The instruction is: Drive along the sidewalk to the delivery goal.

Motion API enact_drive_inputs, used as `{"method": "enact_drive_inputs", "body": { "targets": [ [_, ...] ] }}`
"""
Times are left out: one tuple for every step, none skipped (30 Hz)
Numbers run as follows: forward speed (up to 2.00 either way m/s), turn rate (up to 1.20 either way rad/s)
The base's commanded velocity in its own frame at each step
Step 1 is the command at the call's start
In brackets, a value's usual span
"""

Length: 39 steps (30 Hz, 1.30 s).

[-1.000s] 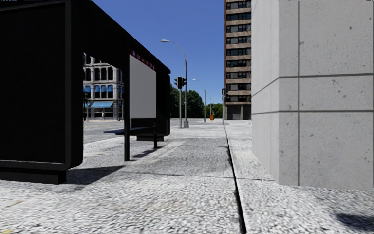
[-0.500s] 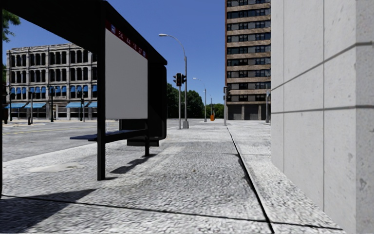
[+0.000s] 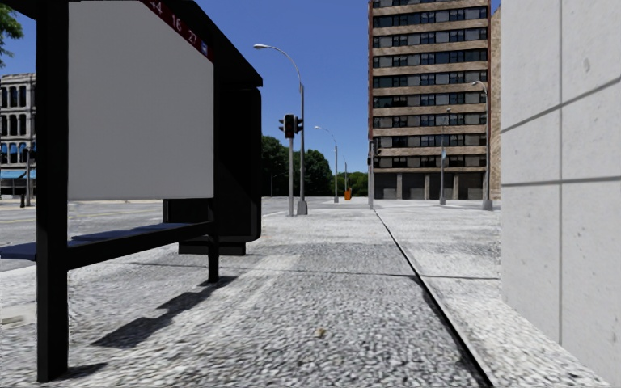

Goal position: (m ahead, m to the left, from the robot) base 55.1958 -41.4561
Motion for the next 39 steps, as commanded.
{"method": "enact_drive_inputs", "body": {
  "targets": [
    [2.00, -0.25],
    [2.00, -0.27],
    [2.00, -0.30],
    [2.00, -0.30],
    [2.00, -0.35],
    [2.00, -0.36],
    [2.00, -0.37],
    [2.00, -0.37],
    [2.00, -0.37],
    [2.00, -0.37],
    [2.00, -0.37],
    [2.00, -0.37],
    [2.00, -0.37],
    [2.00, -0.37],
    [2.00, -0.37],
    [2.00, -0.37],
    [2.00, -0.37],
    [2.00, -0.37],
    [2.00, -0.37],
    [2.00, -0.37],
    [2.00, -0.37],
    [2.00, -0.37],
    [2.00, -0.37],
    [2.00, -0.37],
    [2.00, -0.37],
    [2.00, -0.37],
    [2.00, -0.37],
    [2.00, -0.37],
    [2.00, -0.36],
    [2.00, -0.36],
    [2.00, -0.36],
    [2.00, -0.36],
    [2.00, -0.36],
    [2.00, -0.36],
    [2.00, -0.36],
    [2.00, -0.36],
    [2.00, -0.36],
    [2.00, -0.36],
    [2.00, -0.36]
  ]
}}
